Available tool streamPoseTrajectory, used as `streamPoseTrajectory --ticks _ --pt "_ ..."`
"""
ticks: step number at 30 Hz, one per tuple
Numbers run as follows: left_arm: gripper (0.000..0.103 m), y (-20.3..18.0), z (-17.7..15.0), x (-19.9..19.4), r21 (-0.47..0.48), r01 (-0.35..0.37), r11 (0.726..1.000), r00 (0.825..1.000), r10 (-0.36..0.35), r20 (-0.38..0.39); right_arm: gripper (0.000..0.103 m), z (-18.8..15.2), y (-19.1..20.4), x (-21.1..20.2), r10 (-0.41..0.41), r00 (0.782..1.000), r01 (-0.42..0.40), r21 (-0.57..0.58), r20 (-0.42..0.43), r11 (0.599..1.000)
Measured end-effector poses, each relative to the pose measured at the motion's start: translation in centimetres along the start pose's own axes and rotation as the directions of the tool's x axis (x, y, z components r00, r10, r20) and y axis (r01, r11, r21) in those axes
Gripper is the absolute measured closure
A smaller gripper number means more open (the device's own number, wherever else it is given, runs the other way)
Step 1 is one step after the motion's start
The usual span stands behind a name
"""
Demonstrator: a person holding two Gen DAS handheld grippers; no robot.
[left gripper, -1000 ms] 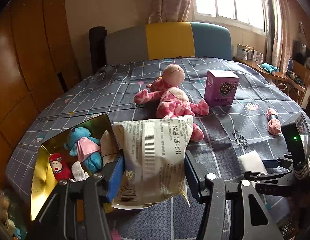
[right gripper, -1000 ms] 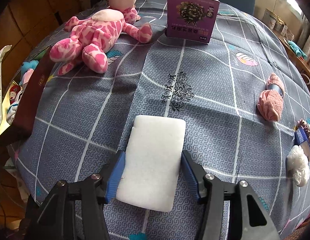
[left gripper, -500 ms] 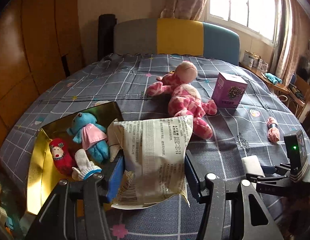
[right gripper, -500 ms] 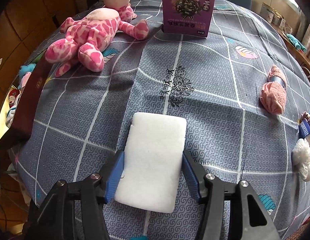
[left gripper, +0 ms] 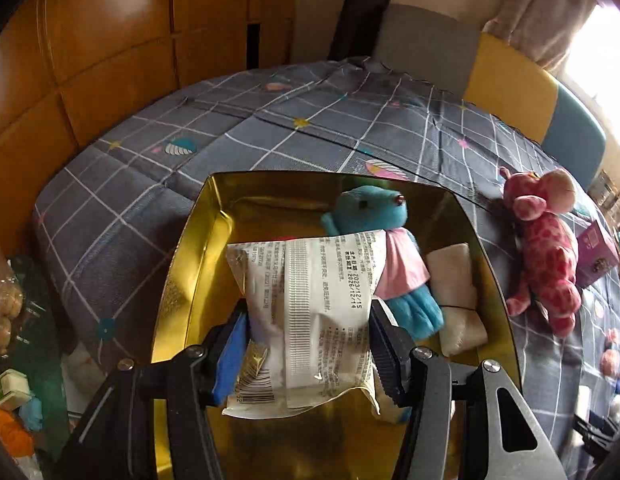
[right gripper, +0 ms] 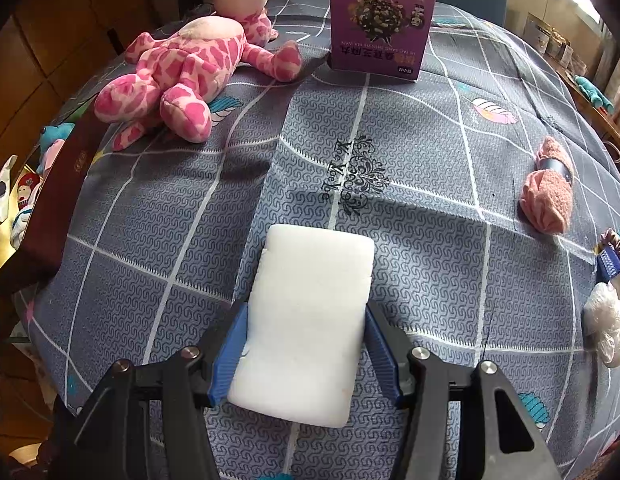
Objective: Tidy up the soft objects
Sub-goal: 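Carry the snack bag into the gold tray and open the left gripper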
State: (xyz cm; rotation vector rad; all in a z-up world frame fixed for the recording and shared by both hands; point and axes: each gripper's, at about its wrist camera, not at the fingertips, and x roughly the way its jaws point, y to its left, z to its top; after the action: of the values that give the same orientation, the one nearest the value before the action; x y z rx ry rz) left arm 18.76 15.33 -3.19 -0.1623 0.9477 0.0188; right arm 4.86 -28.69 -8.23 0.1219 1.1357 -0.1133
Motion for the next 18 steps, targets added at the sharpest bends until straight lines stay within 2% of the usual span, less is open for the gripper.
streamPoseTrajectory --ticks 2,7,9,11,14,18 --pt "0.046 0.1 0.3 1.4 -0.019 0.008 1.000 1.000 -0.008 -0.027 0.046 0.0 0.0 0.0 -0.001 1.000 0.001 -0.003 0.001 1.000" --pt "0.042 -0.5 1.3 4.8 -0.010 -0.026 1.000 0.997 0.025 -0.068 0.046 0.0 0.1 -0.1 -0.004 1.000 0.004 -0.004 0.002 1.000" --pt "0.028 -0.4 1.6 5.5 -0.013 -0.040 0.999 0.997 0.039 -0.071 0.046 0.0 0.1 -0.1 -0.004 1.000 0.004 -0.002 0.003 1.000" --pt "0.020 -0.3 1.8 5.4 -0.009 -0.072 0.997 0.996 0.072 -0.052 0.046 0.0 0.1 -0.2 -0.003 1.000 0.003 0.001 0.005 1.000" --pt "0.018 -0.4 1.7 3.7 -0.009 -0.083 0.997 0.996 0.083 0.014 0.046 0.0 0.0 -0.2 -0.001 1.000 0.001 0.005 0.008 1.000" --pt "0.012 -0.7 1.0 0.1 0.011 -0.127 0.992 0.983 0.124 0.133 0.046 -0.1 0.0 -0.3 0.000 1.000 0.000 0.011 0.018 1.000"
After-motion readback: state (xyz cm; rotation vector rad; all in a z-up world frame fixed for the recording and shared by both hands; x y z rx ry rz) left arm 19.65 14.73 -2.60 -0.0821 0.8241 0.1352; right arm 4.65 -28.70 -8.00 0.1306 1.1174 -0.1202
